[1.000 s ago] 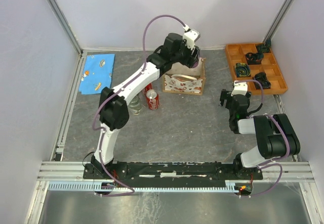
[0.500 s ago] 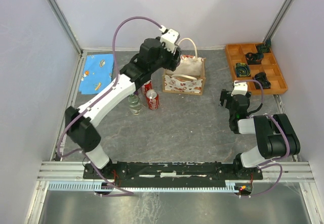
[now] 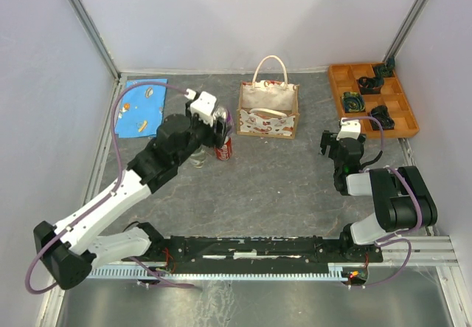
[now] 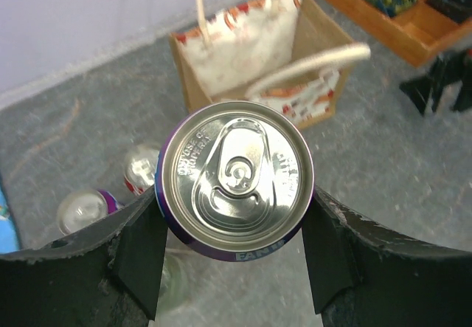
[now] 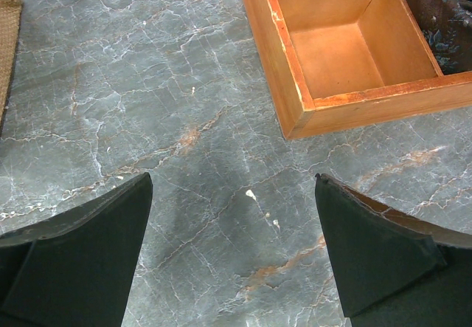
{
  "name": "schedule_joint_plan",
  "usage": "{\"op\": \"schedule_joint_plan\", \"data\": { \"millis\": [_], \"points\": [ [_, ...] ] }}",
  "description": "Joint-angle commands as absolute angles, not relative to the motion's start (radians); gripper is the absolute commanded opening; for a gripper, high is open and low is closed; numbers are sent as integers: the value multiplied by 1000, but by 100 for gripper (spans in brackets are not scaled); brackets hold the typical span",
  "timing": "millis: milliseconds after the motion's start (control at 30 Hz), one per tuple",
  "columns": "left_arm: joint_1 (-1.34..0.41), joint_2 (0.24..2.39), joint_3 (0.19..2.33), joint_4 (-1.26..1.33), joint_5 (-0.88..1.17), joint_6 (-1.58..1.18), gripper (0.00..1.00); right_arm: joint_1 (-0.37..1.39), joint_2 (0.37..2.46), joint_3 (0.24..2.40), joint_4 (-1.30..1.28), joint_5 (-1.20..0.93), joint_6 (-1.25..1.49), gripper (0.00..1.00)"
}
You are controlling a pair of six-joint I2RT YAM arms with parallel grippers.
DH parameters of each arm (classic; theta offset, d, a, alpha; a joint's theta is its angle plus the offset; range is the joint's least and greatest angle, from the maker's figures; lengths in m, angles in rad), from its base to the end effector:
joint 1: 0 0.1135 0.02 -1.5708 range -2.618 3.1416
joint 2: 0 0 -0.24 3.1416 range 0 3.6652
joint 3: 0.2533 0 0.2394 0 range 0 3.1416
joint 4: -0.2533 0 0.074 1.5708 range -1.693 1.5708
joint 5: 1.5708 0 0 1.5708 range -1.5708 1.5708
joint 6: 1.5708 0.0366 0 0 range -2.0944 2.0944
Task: Take the beverage out of the canvas bag
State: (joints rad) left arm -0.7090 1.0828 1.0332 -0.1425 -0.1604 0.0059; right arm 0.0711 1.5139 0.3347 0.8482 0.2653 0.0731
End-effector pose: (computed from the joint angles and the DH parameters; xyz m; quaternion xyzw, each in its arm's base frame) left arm 0.1936 -0.1584 0.3529 0.2214 0.7384 -0.1603 0.6165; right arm 0.2537 0.0084 0.1263 0.0777 0.8067 -0.0659 0.5821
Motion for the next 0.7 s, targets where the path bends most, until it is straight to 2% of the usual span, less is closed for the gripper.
{"op": "schedule_joint_plan", "data": {
  "millis": [0, 333, 667],
  "points": [
    [-755, 966, 907, 9, -228, -74, 3, 72, 1514, 364, 874, 259, 59, 99],
    [-839, 880, 640, 46, -417, -170, 3, 72, 1514, 364, 874, 259, 60, 99],
    [-839, 884, 473, 190, -429, -213, 3, 72, 1514, 364, 873, 259, 60, 99]
  ]
}}
